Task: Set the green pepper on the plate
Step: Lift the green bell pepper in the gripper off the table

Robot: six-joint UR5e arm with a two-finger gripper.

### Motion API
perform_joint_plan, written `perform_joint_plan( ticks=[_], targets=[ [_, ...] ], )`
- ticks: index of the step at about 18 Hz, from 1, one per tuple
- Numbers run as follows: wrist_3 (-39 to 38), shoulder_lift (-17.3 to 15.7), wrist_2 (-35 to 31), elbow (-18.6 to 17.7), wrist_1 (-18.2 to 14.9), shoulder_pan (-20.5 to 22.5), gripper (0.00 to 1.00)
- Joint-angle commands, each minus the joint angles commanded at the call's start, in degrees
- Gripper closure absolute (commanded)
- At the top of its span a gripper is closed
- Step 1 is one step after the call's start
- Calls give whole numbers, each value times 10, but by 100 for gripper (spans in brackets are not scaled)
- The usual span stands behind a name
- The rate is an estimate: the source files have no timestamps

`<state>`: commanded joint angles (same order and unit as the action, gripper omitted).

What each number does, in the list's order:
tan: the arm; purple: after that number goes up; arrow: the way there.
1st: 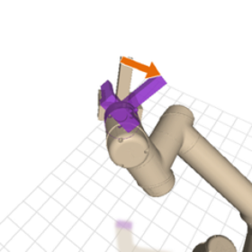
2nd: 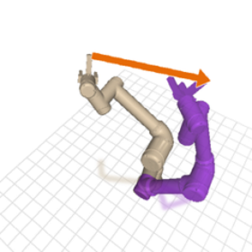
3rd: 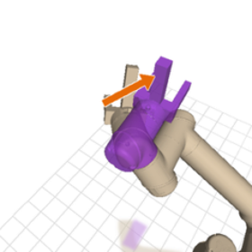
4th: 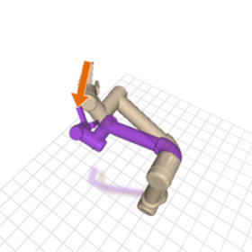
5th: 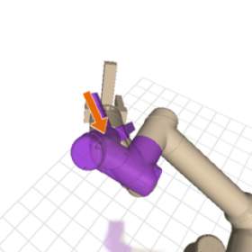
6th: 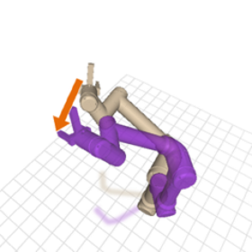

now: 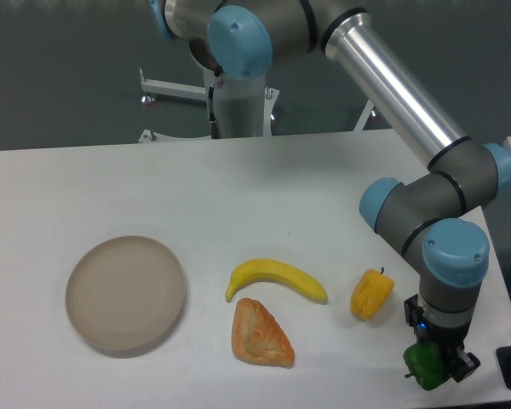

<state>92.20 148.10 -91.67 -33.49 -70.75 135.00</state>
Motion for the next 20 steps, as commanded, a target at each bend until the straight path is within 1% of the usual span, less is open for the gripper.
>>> perform_joint_plan(
  ticks=[7, 9, 11, 13, 15, 17, 20],
  targets=[
    [-9, -4, 7, -3, -1, 0, 52],
    [-11, -10, 15, -6, -17, 0, 52],
    [-25, -19, 30, -12, -39, -3, 52],
    [-59, -41, 52, -37, -53, -5, 52],
    [-102, -73, 61, -75, -54, -9, 52],
    [-136, -105, 70, -118, -55, -27, 51],
    [-191, -156, 113, -189, -55, -38, 51]
  ],
)
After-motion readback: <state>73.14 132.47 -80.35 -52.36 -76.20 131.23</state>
